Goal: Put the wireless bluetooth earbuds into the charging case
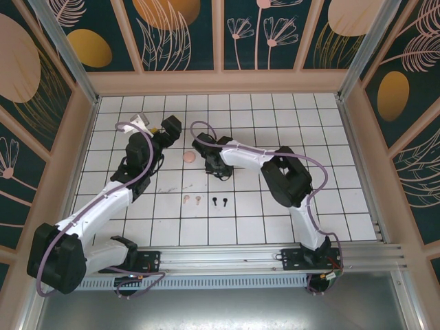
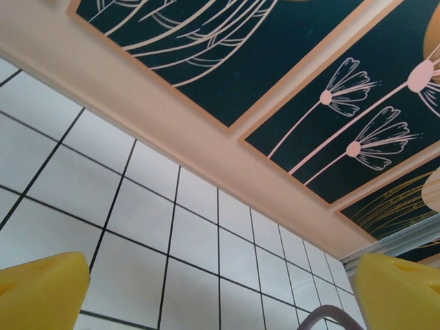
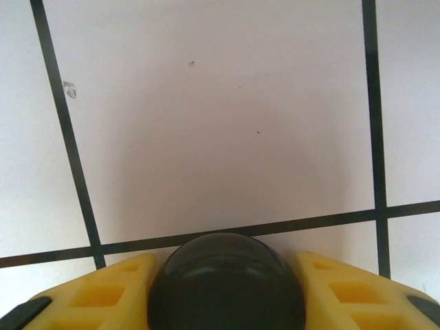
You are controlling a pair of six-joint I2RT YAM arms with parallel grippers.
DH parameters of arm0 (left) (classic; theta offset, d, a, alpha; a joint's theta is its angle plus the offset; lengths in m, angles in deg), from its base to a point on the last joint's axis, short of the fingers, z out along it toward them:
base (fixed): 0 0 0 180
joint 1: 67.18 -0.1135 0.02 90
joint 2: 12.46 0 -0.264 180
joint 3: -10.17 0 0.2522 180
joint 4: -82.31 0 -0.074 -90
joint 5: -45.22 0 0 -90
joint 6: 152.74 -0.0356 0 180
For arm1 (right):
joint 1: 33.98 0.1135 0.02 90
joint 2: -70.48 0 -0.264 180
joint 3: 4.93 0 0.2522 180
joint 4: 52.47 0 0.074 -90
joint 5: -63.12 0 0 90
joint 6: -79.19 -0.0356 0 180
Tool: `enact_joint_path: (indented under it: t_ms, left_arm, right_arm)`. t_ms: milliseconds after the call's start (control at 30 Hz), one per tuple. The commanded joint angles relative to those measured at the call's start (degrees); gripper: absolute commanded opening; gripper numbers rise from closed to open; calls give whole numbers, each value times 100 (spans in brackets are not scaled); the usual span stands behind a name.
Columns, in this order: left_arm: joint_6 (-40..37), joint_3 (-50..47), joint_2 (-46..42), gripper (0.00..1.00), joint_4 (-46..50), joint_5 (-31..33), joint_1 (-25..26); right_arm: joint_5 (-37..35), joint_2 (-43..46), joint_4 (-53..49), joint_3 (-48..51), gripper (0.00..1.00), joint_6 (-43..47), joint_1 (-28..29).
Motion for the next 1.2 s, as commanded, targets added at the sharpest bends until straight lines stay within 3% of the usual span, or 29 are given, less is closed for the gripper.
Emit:
enact_joint_path:
  t_ms: [0, 300, 467, 700, 1167]
  left_arm:
    - [211, -245, -79, 99, 91, -429, -32]
    - [-254, -1170, 721, 99, -2437, -2341, -24]
    - [-219, -1335, 1403, 99, -3857, -3021, 38]
    - [-182, -1095, 2308, 96, -4890, -3422, 311]
    - [102, -464, 3764, 69, -5877, -3272, 722]
  right_arm:
    - [13, 428, 171, 270, 36, -63, -147]
    - [508, 1564, 871, 908, 35, -259, -1085]
    - [1029, 1916, 1320, 1027, 35, -714, -1512]
    - [1448, 2021, 1677, 840, 35, -1443, -1604]
    - [1480, 2155, 1914, 704, 35, -2074, -1283]
